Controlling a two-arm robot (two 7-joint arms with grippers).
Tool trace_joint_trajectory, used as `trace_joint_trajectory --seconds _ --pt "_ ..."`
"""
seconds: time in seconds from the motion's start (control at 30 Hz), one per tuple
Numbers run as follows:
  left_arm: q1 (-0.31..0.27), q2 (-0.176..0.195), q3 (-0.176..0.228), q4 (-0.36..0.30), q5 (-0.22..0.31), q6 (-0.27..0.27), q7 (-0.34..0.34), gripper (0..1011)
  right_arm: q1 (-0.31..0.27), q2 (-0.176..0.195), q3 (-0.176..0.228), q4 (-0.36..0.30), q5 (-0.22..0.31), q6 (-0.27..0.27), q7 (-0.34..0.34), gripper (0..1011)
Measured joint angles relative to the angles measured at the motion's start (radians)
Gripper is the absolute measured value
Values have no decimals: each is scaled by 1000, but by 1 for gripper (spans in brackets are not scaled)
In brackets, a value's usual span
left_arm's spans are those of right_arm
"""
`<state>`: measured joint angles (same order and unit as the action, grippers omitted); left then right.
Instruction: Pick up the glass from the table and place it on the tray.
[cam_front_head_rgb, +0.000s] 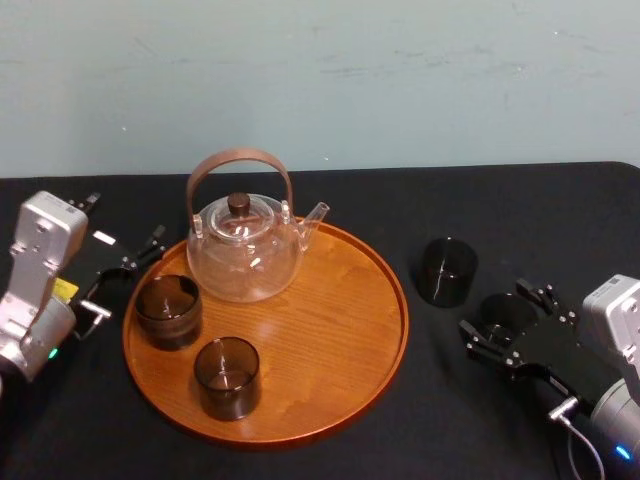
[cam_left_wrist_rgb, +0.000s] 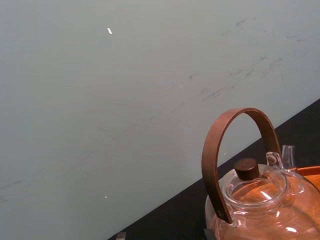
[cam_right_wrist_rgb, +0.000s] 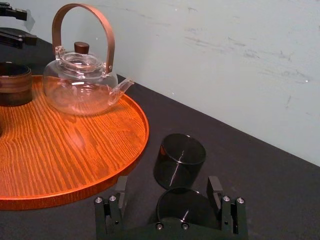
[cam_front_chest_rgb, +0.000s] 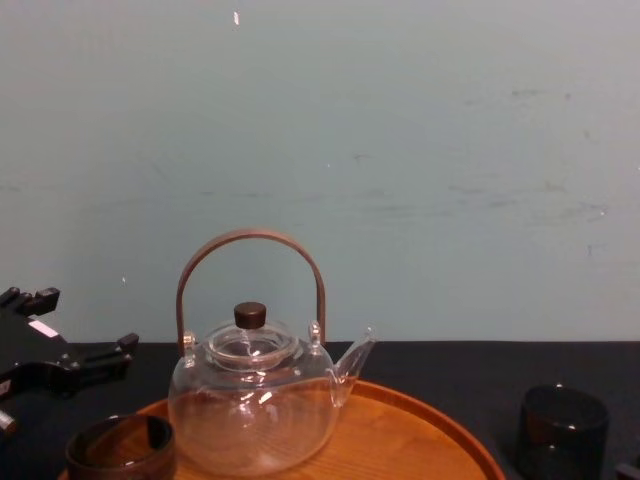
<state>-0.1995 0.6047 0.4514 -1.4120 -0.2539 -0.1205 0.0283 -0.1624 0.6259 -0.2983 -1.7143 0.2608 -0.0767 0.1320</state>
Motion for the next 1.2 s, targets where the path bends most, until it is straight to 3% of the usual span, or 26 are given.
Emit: trace_joint_trajectory --seconds 0.6,1.2 --pt "0 0 0 0 0 0 0 1002 -43 -27 59 -8 -26 8 12 1002" --pt "0 0 0 0 0 0 0 1001 -61 -66 103 30 -21 10 57 1002"
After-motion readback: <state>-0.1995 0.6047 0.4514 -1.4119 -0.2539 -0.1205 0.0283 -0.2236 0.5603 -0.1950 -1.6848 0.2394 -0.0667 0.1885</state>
